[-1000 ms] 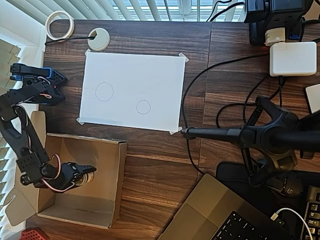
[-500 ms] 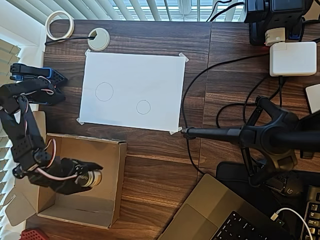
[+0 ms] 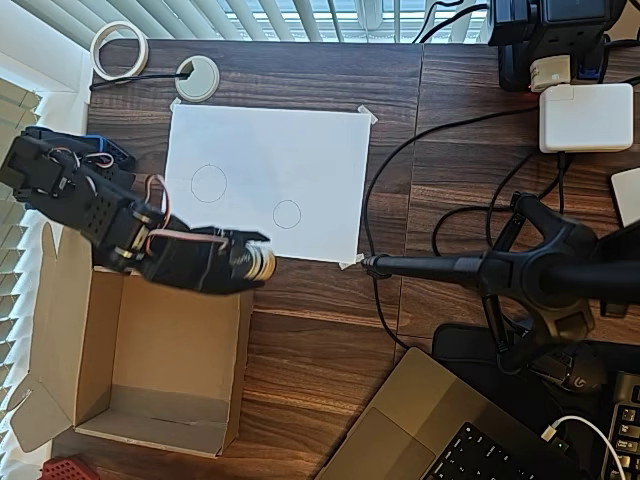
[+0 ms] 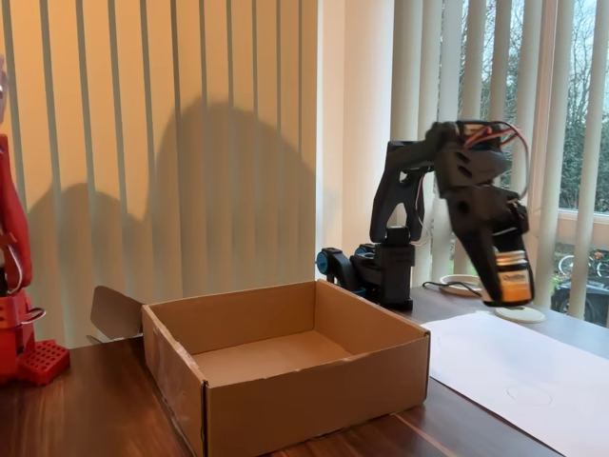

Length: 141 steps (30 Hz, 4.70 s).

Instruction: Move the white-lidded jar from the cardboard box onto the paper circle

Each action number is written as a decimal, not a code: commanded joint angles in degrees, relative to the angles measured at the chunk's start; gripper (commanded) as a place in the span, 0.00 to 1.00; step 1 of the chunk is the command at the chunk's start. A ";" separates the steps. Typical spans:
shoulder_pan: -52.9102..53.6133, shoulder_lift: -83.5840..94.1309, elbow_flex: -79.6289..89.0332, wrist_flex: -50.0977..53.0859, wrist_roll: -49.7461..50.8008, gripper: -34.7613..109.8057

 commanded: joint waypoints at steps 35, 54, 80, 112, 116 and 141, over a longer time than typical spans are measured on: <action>-4.48 1.58 25.40 -27.25 -5.19 0.29; -4.48 -3.52 26.02 -29.71 -4.39 0.29; -6.50 -8.44 21.97 -30.15 -1.58 0.29; -6.24 -5.27 26.63 -34.89 -5.45 0.46; -5.89 -2.99 29.09 -36.21 -6.15 0.46; -4.04 9.49 26.28 -36.65 5.54 0.67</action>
